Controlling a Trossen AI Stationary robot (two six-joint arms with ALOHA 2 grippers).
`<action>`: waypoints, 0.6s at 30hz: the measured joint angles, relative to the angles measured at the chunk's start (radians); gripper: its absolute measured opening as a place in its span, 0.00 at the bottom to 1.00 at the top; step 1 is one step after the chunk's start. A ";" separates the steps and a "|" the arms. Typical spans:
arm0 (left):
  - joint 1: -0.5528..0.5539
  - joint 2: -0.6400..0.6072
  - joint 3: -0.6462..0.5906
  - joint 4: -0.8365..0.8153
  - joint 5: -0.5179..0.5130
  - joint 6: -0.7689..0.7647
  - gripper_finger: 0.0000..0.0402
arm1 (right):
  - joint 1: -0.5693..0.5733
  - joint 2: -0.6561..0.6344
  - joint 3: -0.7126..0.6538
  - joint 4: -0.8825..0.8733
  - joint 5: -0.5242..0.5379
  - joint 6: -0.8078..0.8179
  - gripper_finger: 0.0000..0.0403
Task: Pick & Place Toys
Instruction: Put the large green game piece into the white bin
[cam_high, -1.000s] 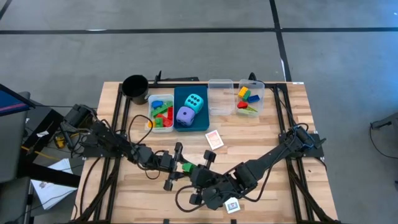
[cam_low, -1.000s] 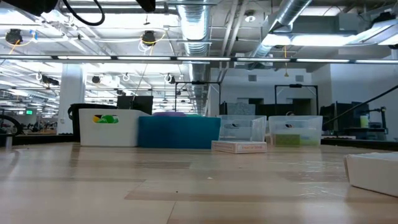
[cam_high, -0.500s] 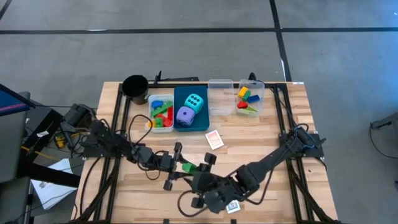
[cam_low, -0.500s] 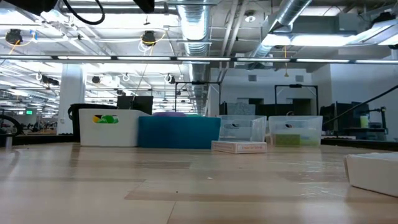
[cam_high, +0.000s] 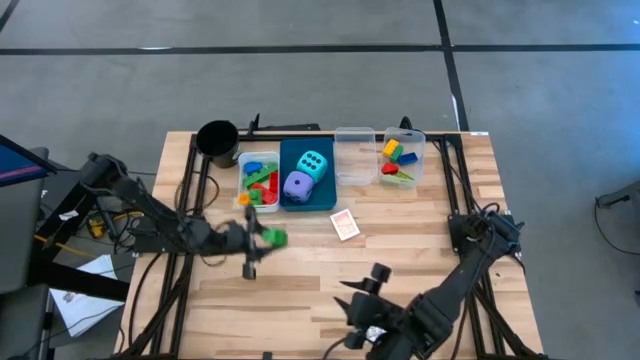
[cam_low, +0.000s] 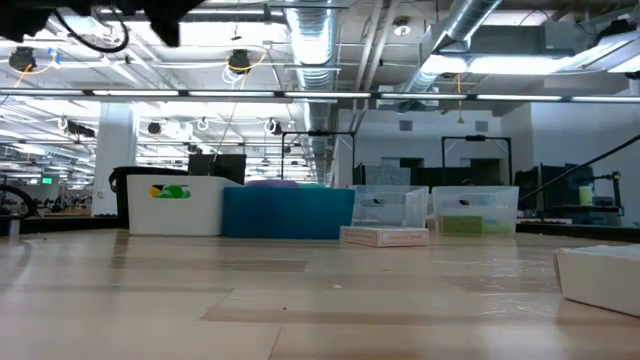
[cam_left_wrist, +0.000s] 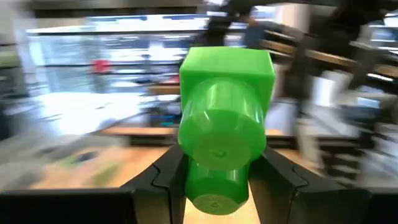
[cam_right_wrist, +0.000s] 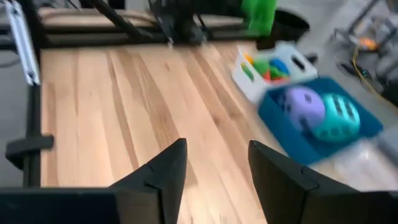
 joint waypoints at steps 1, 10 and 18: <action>0.000 -0.038 -0.015 -0.016 -0.061 0.002 0.31 | 0.007 0.000 -0.008 -0.037 0.000 0.058 0.41; 0.006 -0.360 -0.064 -0.297 -0.688 0.004 0.31 | 0.018 0.001 -0.090 -0.123 0.037 0.218 0.34; 0.064 -0.463 -0.064 -0.315 -0.775 0.044 0.31 | -0.027 0.001 -0.113 -0.113 0.039 0.196 0.32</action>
